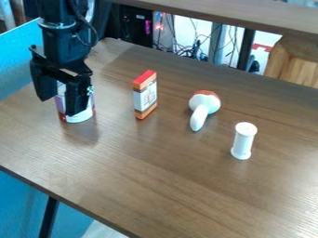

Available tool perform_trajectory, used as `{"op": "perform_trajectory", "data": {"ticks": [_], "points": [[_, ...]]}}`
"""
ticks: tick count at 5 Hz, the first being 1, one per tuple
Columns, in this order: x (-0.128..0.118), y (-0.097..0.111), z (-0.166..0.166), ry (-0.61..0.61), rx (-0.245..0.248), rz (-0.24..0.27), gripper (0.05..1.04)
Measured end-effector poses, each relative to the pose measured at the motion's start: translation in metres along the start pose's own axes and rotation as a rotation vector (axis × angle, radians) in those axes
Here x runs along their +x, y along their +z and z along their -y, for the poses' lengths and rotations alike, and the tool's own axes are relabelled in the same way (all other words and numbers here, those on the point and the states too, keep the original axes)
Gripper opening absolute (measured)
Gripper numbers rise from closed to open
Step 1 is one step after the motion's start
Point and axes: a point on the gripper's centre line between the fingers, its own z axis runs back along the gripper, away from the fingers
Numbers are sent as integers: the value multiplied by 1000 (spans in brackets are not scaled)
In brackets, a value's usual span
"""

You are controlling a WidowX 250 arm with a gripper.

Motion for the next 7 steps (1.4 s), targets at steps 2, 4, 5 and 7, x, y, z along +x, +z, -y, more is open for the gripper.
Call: {"op": "perform_trajectory", "data": {"ticks": [2, 4, 5, 7], "points": [[15, -7, -7, -20, -46, -32, 1001], [40, -7, -28, 54, -50, 8, 1001], [45, -10, -42, 117, 3, 42, 1001], [57, -15, -77, 281, 36, 105, 1001]]}}
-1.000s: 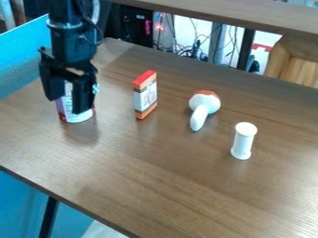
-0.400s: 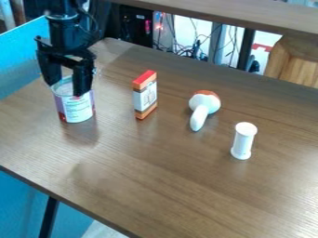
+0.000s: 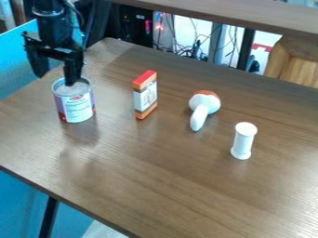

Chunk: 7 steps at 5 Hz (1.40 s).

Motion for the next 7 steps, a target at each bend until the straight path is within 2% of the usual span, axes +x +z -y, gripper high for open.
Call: {"op": "perform_trajectory", "data": {"ticks": [1, 2, 3, 4, 5, 6, 7], "points": [[11, -5, -13, 85, -6, -8, 1001], [18, -10, -21, 115, -6, -20, 1001], [22, -27, -22, 127, -10, -47, 1001], [25, -37, -17, 116, -38, -56, 1001], [30, -37, -15, 127, -45, -30, 1001], [27, -39, -13, 131, -37, -32, 1001], [22, -41, -7, 119, -53, -51, 1001]]}}
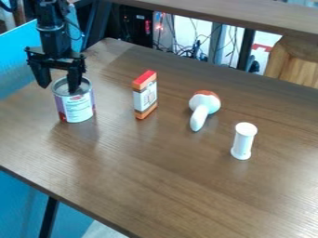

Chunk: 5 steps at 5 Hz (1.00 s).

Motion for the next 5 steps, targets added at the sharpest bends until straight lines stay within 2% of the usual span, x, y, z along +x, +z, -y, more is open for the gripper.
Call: {"op": "perform_trajectory", "data": {"ticks": [2, 4, 5], "points": [[-36, -5, 39, -90, -21, -46, 1001], [-63, -8, 98, -215, -69, -80, 1001], [-82, -5, 140, -309, -114, -89, 1001]]}}
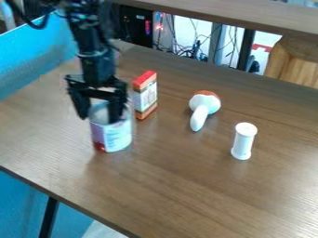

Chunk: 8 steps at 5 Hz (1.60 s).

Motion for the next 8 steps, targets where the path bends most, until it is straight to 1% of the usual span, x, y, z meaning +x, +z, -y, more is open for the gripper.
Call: {"op": "perform_trajectory", "data": {"ticks": [1, 2, 3, 4, 5, 6, 7, 8], "points": [[-11, -3, 50, -118, -34, -6, 1001], [-27, -5, 100, -250, -25, -14, 1001], [-44, -8, 129, -314, -19, -16, 1001], [-50, -8, 141, -342, -18, -20, 1001], [-49, -7, 146, -357, -22, -11, 1001], [-45, -2, 149, -373, -34, -2, 1001], [-38, 21, 142, -357, -26, 60, 1001], [-29, 43, 126, -318, 25, 118, 1001]]}}
